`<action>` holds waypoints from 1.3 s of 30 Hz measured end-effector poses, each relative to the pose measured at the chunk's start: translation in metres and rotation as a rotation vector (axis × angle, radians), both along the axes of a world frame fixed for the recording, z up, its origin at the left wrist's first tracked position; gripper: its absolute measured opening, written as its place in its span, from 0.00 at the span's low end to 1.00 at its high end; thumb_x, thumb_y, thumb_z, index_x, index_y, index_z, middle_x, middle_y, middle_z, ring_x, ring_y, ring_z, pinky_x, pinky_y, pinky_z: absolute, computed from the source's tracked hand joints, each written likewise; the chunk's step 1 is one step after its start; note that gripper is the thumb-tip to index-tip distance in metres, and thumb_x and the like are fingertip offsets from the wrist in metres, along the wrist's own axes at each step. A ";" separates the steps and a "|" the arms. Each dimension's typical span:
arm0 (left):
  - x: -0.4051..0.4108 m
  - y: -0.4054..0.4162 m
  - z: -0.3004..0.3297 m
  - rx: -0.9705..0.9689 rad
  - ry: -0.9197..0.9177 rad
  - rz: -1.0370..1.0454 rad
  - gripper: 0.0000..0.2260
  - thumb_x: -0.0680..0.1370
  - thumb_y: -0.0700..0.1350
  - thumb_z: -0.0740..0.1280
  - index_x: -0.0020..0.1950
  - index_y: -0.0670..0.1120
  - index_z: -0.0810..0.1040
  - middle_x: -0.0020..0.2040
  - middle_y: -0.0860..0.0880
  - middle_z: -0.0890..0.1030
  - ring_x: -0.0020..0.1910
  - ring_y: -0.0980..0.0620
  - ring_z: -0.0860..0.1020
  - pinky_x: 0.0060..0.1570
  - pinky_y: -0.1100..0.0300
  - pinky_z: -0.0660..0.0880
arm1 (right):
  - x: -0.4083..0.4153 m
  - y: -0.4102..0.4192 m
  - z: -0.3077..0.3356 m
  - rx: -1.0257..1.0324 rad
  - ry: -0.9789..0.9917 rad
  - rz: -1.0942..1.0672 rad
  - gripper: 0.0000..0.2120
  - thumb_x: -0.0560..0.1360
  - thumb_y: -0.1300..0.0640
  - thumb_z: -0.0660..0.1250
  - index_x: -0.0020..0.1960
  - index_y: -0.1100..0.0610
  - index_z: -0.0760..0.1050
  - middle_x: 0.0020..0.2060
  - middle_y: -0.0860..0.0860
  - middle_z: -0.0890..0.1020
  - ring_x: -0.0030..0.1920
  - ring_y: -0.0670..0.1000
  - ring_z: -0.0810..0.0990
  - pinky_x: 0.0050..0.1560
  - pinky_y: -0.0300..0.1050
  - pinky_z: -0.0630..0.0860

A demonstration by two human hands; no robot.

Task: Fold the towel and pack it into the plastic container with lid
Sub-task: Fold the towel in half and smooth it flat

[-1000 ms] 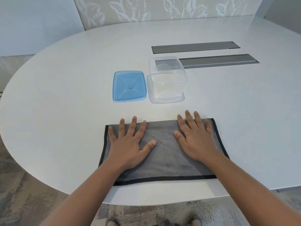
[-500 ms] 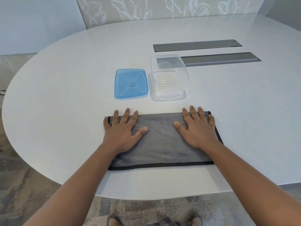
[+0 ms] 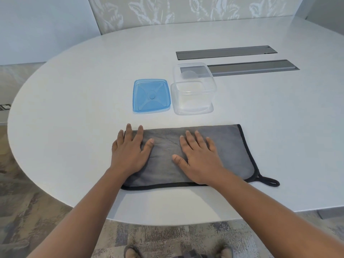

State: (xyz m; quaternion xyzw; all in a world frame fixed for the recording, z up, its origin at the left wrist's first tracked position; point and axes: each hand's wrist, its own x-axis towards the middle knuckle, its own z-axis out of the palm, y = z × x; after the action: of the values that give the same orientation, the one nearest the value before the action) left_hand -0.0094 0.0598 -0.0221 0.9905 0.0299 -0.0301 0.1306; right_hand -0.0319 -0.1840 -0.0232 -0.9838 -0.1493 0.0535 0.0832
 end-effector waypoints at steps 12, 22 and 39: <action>0.014 0.023 0.016 -0.561 -0.150 0.353 0.28 0.79 0.54 0.69 0.74 0.42 0.67 0.64 0.45 0.74 0.55 0.49 0.72 0.56 0.53 0.69 | 0.001 0.014 -0.003 -0.004 0.008 0.004 0.40 0.80 0.30 0.39 0.84 0.52 0.42 0.84 0.51 0.41 0.82 0.54 0.37 0.80 0.59 0.39; 0.027 0.031 0.019 -0.953 -0.073 0.405 0.21 0.77 0.40 0.73 0.69 0.49 0.76 0.53 0.51 0.82 0.49 0.54 0.82 0.46 0.59 0.79 | -0.001 0.013 -0.002 0.007 -0.018 -0.003 0.40 0.80 0.29 0.40 0.84 0.51 0.45 0.84 0.53 0.44 0.82 0.55 0.40 0.80 0.60 0.41; 0.032 -0.045 0.032 -0.107 -0.154 -0.267 0.18 0.85 0.54 0.58 0.72 0.53 0.75 0.71 0.50 0.77 0.70 0.45 0.72 0.68 0.44 0.61 | -0.003 0.014 -0.006 0.018 -0.067 -0.024 0.40 0.78 0.29 0.41 0.83 0.51 0.49 0.83 0.54 0.51 0.82 0.57 0.45 0.79 0.59 0.43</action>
State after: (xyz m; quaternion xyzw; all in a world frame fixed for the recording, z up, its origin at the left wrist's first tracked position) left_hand 0.0223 0.0152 0.0098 0.9767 -0.1138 0.0273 0.1801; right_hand -0.0351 -0.1702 -0.0294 -0.9860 -0.1405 0.0181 0.0875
